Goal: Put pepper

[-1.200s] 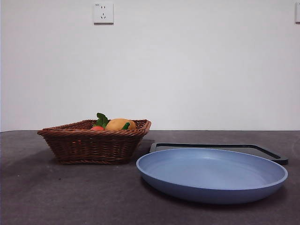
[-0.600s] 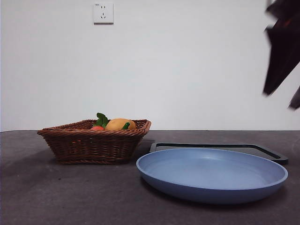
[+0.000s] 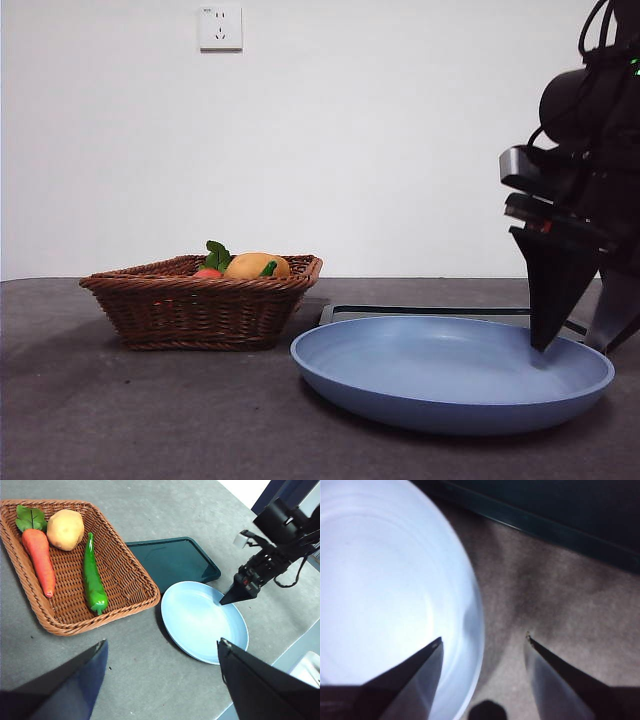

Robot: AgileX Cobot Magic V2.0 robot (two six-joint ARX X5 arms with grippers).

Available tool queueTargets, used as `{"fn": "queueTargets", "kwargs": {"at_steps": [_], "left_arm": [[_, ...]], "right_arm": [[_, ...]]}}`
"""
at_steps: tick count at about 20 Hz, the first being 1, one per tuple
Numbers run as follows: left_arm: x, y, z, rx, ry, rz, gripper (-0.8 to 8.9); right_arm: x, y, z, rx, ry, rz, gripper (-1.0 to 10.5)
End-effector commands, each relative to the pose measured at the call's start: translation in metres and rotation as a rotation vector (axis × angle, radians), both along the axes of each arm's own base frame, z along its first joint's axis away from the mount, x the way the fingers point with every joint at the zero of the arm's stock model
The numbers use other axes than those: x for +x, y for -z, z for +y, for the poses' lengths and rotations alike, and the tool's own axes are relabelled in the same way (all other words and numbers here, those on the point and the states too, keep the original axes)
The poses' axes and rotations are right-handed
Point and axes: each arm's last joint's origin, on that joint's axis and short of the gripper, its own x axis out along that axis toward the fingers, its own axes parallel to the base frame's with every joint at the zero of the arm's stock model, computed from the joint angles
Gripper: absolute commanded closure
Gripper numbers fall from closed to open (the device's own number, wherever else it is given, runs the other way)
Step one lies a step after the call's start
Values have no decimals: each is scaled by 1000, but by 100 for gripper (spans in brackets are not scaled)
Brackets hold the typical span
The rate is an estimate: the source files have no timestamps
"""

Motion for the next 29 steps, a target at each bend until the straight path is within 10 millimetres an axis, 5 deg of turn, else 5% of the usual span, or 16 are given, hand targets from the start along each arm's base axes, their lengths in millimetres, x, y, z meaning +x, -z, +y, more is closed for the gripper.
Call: {"fn": "queueTargets", "kwargs": {"at_steps": [1, 8, 13, 16, 24, 29], "left_arm": [[0, -5, 0, 6, 9, -27, 434], [0, -5, 0, 9, 6, -27, 434], [5, -4, -2, 8, 16, -22, 434], [19, -3, -6, 6, 9, -2, 436], [90, -5, -50, 161, 9, 64, 436], [149, -6, -96, 317, 28, 121, 438]], "right_arm": [[5, 5, 3, -2, -8, 13, 725], [5, 7, 2, 1, -8, 30, 931], [4, 3, 2, 10, 26, 30, 942], [-3, -18, 1, 82, 34, -14, 942], [-47, -103, -19, 144, 95, -231, 942], [-75, -131, -36, 165, 153, -337, 941]]}}
